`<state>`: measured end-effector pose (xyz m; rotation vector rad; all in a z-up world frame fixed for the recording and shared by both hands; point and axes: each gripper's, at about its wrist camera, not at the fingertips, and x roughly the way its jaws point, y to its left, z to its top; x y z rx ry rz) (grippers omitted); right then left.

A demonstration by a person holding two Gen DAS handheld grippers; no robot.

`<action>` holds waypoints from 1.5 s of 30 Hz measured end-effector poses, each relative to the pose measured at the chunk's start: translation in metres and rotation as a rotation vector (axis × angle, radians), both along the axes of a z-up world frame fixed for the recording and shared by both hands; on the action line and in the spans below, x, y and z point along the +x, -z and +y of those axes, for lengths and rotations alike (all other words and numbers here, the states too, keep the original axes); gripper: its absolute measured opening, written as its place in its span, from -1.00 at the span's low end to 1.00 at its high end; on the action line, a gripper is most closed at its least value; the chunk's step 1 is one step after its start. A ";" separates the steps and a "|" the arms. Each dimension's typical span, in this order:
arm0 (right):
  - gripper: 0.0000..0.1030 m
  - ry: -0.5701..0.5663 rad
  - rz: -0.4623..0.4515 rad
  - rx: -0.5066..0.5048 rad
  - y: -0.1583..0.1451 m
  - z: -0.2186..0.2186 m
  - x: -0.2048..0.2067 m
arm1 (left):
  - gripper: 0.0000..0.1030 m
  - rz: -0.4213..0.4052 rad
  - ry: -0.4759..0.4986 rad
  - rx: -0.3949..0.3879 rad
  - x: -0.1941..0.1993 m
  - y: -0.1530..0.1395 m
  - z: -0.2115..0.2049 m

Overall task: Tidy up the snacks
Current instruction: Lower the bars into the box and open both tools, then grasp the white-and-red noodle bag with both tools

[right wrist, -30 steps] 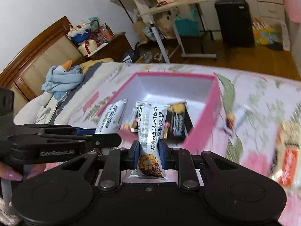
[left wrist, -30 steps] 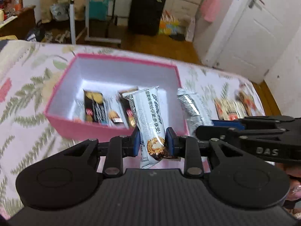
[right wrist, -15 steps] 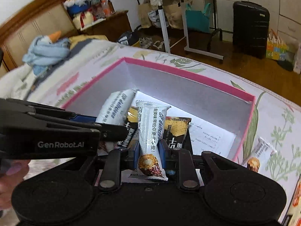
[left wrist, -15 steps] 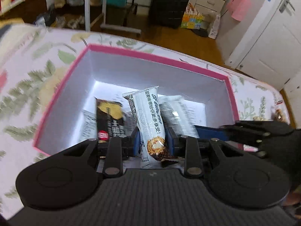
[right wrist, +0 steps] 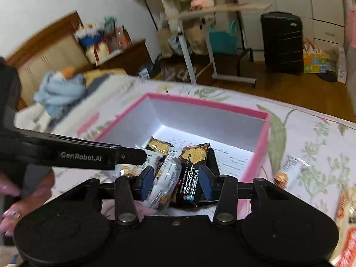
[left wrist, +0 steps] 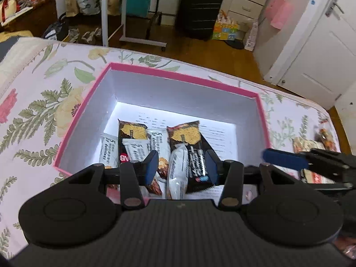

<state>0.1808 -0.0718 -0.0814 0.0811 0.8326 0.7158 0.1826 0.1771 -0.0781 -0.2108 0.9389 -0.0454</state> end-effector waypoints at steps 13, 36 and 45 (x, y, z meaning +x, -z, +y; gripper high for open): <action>0.14 0.196 -0.078 0.017 -0.042 -0.134 -0.075 | 0.31 -0.079 0.216 0.023 -0.046 -0.048 -0.086; 0.42 0.541 0.039 -0.076 0.096 -0.274 -0.054 | 0.57 -0.014 0.371 -0.228 0.032 0.077 -0.261; 0.72 0.511 0.118 0.036 0.132 -0.293 -0.023 | 0.57 0.069 0.354 -0.243 0.069 0.119 -0.293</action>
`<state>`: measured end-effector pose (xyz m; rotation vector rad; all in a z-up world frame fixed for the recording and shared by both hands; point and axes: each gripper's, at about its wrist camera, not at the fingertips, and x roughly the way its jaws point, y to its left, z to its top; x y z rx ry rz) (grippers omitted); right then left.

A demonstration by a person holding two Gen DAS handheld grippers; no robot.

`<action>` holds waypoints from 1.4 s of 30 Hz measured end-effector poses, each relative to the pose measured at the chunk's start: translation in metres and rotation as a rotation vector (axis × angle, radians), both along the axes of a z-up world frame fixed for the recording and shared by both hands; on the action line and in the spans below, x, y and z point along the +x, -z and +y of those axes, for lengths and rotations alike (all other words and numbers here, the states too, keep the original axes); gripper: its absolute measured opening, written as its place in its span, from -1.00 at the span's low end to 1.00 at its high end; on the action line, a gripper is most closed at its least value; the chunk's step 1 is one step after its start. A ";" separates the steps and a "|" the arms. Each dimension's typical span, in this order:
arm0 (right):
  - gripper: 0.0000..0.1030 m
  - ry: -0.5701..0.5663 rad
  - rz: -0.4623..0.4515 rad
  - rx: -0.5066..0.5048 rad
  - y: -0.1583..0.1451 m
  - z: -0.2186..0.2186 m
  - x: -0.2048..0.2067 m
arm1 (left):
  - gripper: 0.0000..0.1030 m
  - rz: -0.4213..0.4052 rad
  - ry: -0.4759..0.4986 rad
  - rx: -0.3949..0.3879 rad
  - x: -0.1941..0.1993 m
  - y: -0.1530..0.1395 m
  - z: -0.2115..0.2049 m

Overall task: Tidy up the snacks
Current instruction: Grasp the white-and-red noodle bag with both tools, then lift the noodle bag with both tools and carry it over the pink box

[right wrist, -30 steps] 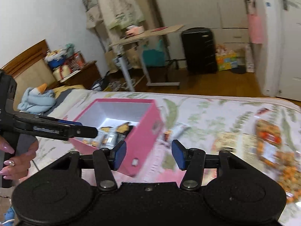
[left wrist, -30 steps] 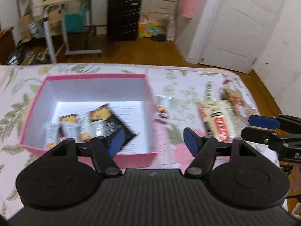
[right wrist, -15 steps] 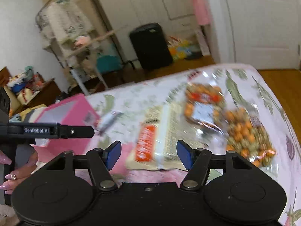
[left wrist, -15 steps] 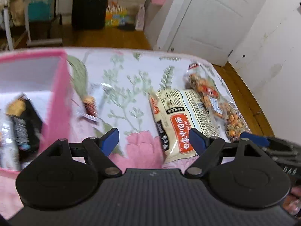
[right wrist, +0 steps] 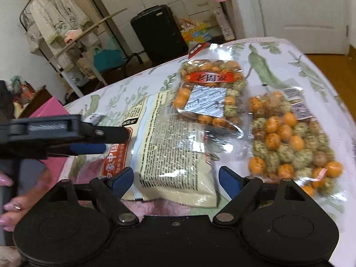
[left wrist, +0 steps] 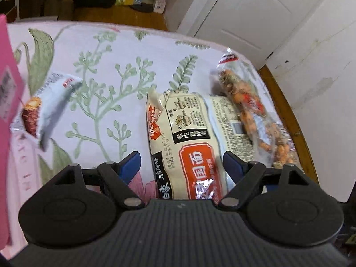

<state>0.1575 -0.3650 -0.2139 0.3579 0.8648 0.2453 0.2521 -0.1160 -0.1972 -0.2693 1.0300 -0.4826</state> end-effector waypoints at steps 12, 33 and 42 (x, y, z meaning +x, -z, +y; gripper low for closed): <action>0.79 -0.215 -0.002 -0.009 -0.014 0.039 -0.013 | 0.18 0.095 0.124 0.011 -0.019 -0.011 0.006; 0.98 -0.219 0.065 0.090 0.002 0.050 0.001 | 0.12 0.147 0.122 0.016 -0.037 -0.005 0.030; 0.95 -0.220 0.113 0.028 -0.015 0.066 -0.022 | 0.12 0.160 0.144 0.044 -0.069 -0.021 0.034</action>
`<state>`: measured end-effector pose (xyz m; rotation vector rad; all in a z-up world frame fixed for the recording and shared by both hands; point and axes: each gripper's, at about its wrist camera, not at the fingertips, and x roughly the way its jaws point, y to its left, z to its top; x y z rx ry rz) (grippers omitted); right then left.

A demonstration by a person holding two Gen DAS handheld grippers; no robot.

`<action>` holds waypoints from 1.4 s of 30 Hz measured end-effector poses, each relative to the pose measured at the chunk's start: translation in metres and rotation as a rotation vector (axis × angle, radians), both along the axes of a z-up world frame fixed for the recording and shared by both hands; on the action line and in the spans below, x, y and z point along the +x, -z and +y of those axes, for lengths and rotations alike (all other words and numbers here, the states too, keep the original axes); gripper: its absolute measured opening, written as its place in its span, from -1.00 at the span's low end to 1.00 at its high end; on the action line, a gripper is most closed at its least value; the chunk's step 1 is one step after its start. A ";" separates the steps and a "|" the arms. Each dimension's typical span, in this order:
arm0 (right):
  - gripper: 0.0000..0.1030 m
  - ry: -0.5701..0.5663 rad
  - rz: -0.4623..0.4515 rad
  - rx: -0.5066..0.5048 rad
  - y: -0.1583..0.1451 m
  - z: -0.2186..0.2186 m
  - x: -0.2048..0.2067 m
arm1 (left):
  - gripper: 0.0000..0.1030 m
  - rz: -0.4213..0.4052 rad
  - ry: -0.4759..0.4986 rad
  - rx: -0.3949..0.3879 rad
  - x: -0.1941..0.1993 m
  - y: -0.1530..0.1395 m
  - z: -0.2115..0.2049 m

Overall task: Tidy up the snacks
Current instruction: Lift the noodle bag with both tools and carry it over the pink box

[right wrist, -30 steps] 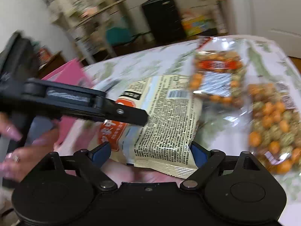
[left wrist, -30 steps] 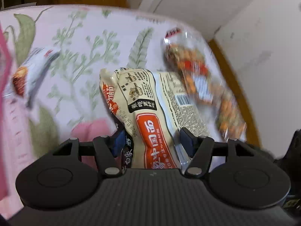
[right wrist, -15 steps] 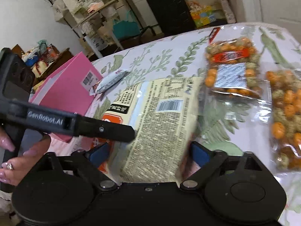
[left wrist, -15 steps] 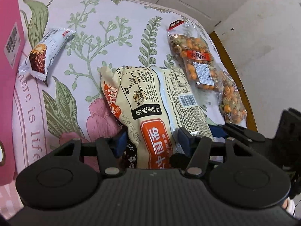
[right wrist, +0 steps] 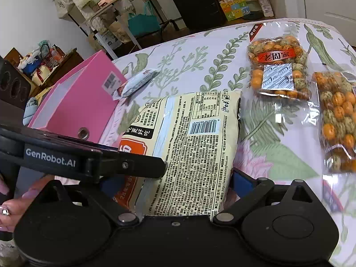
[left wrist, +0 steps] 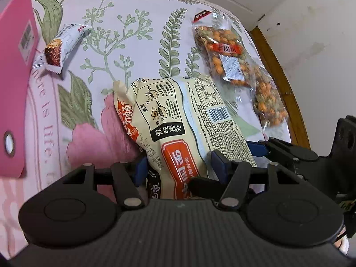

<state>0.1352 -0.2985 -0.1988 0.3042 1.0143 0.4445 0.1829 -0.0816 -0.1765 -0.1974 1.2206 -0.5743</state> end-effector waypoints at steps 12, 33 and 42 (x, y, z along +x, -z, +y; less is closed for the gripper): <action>0.95 -0.051 -0.033 -0.026 -0.038 0.035 -0.050 | 0.12 -0.054 0.026 0.042 -0.053 -0.043 0.034; 0.50 -0.260 -0.081 0.029 -0.127 0.129 -0.045 | 0.13 -0.156 -0.114 0.001 -0.081 -0.127 0.175; 0.42 -0.318 -0.133 0.021 -0.132 0.182 0.013 | 0.16 -0.218 -0.189 0.041 -0.027 -0.131 0.226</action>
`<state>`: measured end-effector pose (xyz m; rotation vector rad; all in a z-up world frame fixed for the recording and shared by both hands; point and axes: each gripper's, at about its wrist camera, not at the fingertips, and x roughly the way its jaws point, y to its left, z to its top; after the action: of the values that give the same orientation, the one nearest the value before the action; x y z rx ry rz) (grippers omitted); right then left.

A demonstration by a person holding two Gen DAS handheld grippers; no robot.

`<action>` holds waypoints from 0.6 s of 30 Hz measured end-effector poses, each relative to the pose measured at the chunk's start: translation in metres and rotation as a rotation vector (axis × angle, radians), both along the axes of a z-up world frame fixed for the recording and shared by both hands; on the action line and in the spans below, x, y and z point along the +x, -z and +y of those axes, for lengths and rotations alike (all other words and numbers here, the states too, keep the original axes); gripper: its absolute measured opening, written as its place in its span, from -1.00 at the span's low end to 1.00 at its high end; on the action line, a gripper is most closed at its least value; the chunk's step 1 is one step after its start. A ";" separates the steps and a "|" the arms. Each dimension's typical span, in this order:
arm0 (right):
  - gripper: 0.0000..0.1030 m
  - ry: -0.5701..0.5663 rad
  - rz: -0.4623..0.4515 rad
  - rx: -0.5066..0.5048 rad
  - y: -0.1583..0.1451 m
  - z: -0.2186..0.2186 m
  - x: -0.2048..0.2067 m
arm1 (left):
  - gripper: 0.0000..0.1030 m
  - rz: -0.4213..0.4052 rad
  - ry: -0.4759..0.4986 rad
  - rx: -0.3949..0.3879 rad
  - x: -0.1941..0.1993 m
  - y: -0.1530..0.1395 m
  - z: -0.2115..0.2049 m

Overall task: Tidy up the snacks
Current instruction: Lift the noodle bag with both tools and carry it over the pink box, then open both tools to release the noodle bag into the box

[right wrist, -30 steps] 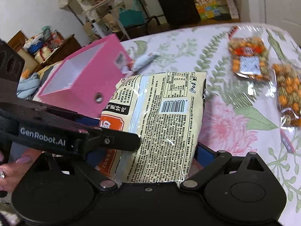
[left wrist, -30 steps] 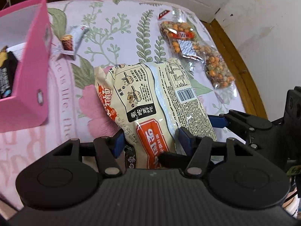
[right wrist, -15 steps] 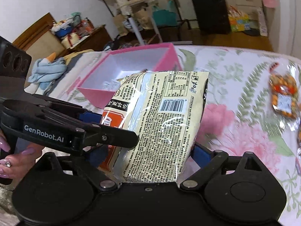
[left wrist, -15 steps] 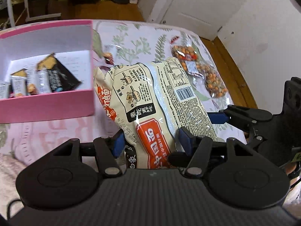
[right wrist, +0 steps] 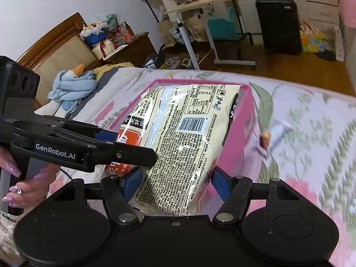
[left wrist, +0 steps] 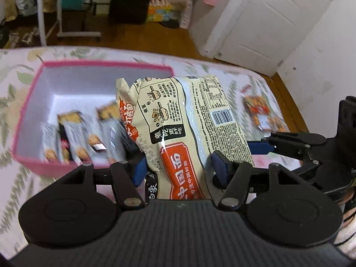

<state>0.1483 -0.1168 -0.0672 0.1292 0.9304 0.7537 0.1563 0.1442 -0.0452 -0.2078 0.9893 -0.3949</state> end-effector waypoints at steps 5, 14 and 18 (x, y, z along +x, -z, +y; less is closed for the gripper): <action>0.42 0.011 0.020 0.020 0.015 0.028 0.043 | 0.17 -0.013 -0.052 0.030 0.048 0.012 0.023; 0.42 0.063 0.059 -0.067 0.045 0.062 0.066 | 0.20 0.047 -0.077 -0.017 0.093 0.058 0.044; 0.43 0.055 0.028 -0.159 0.046 0.073 0.062 | 0.25 0.067 -0.090 -0.036 0.096 0.073 0.041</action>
<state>0.2106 -0.0435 -0.1134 0.0257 1.0060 0.6264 0.2522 0.1852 -0.1186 -0.2989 1.0349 -0.3252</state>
